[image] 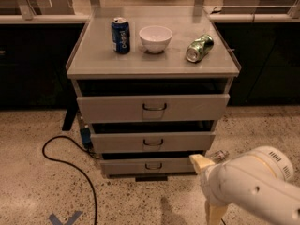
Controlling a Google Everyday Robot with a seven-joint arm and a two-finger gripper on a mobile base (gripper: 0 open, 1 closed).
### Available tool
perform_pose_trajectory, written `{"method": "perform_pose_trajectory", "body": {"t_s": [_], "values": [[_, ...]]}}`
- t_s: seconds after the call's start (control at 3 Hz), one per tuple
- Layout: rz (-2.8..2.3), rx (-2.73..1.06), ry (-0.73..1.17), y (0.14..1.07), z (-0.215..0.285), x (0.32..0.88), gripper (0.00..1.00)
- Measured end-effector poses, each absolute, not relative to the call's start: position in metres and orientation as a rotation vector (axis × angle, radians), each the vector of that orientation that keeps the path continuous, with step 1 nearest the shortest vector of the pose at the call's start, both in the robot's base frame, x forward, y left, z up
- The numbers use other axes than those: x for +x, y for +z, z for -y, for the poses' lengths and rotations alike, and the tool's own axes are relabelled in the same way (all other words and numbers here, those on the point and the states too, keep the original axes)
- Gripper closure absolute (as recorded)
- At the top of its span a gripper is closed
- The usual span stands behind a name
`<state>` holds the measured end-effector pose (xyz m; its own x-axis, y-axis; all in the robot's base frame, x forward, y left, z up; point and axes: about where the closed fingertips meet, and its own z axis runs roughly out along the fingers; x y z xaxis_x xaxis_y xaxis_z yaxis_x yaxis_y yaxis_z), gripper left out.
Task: Open bottom drawer
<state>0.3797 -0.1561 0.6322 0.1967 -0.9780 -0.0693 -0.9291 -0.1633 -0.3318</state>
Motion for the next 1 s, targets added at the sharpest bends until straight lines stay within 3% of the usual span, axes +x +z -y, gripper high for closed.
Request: {"method": "perform_pose_trajectory", "body": {"t_s": [0.33, 1.0], "values": [[-1.846, -2.092, -0.3, 0.64, 0.216, 0.44, 0.0], [-1.856, -2.012, -0.354, 0.663, 0.232, 0.471, 0.0]]}}
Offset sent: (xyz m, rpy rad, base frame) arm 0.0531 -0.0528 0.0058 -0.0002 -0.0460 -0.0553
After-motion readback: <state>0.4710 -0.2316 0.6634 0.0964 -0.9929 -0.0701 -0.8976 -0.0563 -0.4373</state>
